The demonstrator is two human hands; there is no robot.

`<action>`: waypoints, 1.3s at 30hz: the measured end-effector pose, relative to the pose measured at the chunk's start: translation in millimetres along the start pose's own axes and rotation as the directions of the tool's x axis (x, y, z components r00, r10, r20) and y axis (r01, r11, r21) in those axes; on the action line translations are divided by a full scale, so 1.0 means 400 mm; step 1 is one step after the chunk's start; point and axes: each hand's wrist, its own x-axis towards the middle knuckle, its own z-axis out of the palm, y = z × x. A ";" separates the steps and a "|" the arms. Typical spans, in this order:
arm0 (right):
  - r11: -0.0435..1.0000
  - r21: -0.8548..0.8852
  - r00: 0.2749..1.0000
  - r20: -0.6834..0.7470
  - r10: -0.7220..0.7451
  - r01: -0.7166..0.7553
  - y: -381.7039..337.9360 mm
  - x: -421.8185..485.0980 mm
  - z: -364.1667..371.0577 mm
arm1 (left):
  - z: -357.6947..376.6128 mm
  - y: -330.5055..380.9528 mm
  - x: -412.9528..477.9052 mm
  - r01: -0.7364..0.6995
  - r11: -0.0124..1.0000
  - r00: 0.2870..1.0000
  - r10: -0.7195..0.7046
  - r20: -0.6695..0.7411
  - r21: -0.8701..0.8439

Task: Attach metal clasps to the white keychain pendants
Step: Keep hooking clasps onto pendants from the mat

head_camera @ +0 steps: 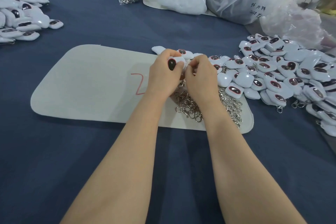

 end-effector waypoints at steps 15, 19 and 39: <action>1.000 -0.011 1.000 -0.017 0.000 0.000 -0.002 0.000 0.009 | 0.001 -0.005 -0.002 -0.007 1.000 1.000 0.007 -0.016 -0.002; 0.999 -0.029 1.000 0.022 -0.018 0.018 -0.006 -0.003 0.007 | 0.001 -0.008 -0.002 -0.003 1.000 0.999 0.003 -0.037 0.012; 0.942 0.334 0.999 -0.018 0.026 -0.019 -0.029 -0.008 0.017 | -0.023 0.021 0.010 0.511 0.409 0.835 -0.446 0.323 -0.756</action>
